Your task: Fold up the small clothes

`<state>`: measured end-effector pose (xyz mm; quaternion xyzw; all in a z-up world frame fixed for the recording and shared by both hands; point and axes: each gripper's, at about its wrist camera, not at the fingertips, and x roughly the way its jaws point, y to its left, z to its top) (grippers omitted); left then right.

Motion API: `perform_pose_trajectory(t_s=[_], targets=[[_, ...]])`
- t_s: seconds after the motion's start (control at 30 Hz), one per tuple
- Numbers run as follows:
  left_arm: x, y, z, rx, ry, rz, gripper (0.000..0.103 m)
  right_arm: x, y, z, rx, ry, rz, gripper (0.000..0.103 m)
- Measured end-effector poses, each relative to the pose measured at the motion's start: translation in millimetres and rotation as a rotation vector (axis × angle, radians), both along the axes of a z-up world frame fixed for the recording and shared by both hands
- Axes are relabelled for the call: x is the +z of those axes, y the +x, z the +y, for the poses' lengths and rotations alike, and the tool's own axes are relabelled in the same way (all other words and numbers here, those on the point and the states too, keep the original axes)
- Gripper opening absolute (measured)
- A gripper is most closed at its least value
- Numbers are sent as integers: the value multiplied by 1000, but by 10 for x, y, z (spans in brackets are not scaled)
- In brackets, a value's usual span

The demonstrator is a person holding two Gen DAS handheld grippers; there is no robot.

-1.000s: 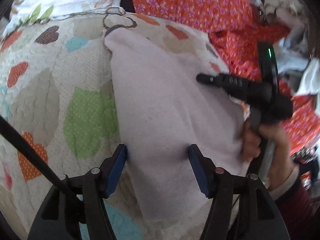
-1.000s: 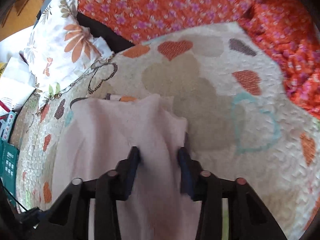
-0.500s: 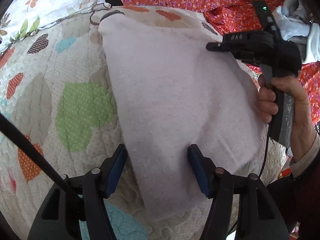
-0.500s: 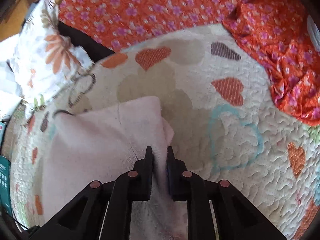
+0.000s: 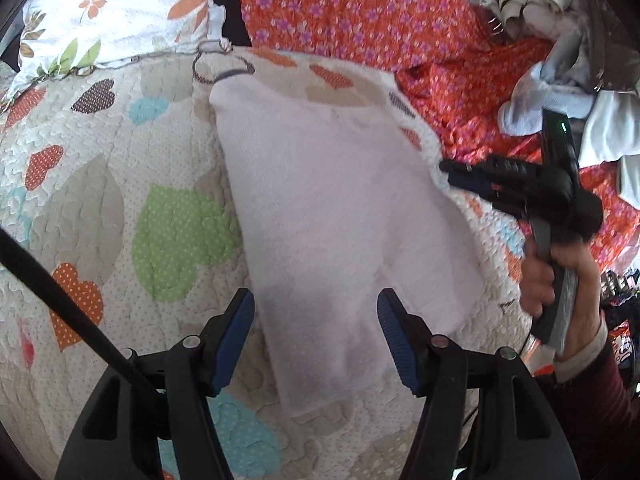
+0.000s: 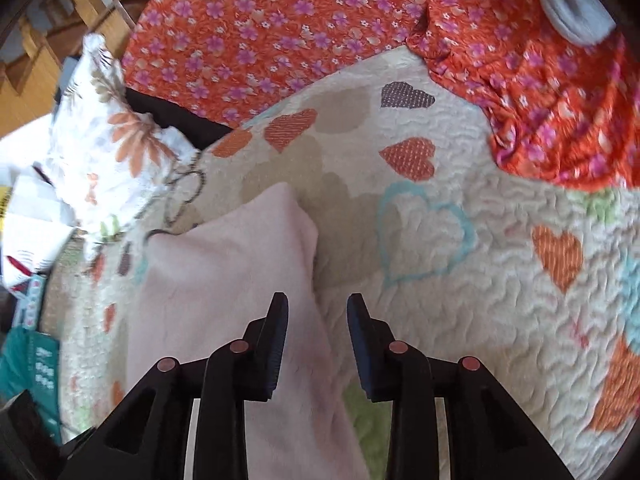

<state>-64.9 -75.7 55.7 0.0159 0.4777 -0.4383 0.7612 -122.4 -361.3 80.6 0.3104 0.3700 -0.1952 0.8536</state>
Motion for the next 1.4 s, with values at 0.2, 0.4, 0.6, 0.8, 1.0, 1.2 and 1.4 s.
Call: perform_pose_trajectory(t_s=[0.2, 0.4, 0.6, 0.8, 1.0, 1.2, 1.4], targets=[[-67, -106, -277, 4, 124, -110, 62, -199, -289, 125, -18, 58, 53, 31], [-271, -35, -186, -2, 187, -27, 45, -584, -502, 375, 47, 207, 114, 31], [-307, 42, -76, 11, 127, 55, 45, -531, -499, 420, 71, 179, 105, 31], [-163, 18, 4, -35, 41, 80, 49, -378, -690, 143, -54, 225, -12, 35], [17, 117, 178, 10, -79, 93, 63, -306, -754, 36, -122, 231, -57, 44], [-8, 179, 119, 75, -8, 30, 64, -197, -658, 161, -83, 191, -81, 44], [-179, 147, -79, 77, 158, -14, 64, -163, -475, 329, -31, 133, -59, 44]])
